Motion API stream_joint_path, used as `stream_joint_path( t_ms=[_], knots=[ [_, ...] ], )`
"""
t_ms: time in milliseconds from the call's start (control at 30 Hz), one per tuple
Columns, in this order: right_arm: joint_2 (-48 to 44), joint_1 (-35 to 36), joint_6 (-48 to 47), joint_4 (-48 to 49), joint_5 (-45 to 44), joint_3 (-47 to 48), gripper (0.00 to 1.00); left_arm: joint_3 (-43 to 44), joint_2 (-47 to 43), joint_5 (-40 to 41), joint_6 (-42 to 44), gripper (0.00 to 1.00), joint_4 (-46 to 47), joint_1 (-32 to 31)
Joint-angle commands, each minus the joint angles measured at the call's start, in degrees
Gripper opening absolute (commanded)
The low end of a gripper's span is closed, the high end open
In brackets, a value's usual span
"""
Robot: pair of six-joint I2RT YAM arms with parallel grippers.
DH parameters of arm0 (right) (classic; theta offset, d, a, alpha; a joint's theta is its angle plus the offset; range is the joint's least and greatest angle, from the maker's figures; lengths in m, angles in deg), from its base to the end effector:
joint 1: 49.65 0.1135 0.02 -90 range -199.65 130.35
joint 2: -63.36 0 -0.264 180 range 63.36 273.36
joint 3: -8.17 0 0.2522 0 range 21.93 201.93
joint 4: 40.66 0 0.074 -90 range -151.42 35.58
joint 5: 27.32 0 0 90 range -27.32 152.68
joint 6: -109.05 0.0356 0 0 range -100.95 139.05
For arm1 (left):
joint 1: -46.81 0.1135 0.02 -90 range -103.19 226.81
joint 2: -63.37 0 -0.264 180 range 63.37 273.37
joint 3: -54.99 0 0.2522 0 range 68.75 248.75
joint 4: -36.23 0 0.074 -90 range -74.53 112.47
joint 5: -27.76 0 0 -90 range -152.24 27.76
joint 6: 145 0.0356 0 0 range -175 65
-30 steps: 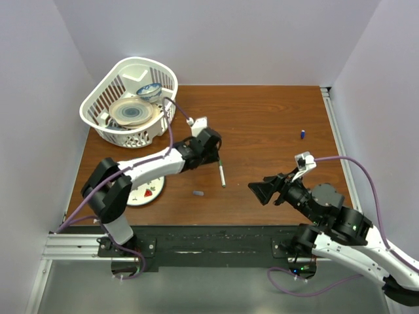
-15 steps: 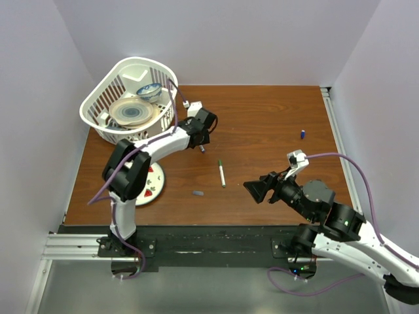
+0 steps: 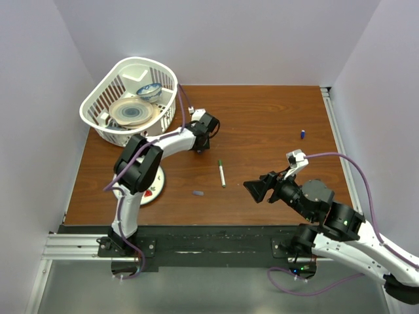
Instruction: Insert the pens into the pen caps
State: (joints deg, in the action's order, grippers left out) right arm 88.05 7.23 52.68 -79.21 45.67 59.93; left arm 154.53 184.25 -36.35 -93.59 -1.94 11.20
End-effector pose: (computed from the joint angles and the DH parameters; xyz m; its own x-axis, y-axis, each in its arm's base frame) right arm 0.0691 0.0869 0.3170 -0.4473 0.2836 -0.8482 -0.4762 0.7273 0.4943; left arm 0.3702 -0.2460 0.1569 -0.7620 -0.1445 -0.6313 -0.1683 0.9855 -0.0224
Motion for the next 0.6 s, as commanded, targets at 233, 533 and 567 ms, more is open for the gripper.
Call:
stream_joint_path(
  t_ms=[233, 533, 567],
  knots=[
    [-0.17, 0.16, -0.32, 3.08, -0.83, 0.06, 0.79, -5.16, -2.65, -1.45, 2.46, 0.09, 2.68, 0.55],
    [3.87, -0.02, 8.55, 6.95, -6.88, -3.02, 0.79, -24.91, -23.89, -17.08, 6.76, 0.0, 16.36, -0.15],
    [4.57, -0.02, 9.43, 8.17, -7.06, -3.19, 0.78, -27.31, -26.46, -19.19, 7.12, 0.0, 18.32, -0.33]
  ],
)
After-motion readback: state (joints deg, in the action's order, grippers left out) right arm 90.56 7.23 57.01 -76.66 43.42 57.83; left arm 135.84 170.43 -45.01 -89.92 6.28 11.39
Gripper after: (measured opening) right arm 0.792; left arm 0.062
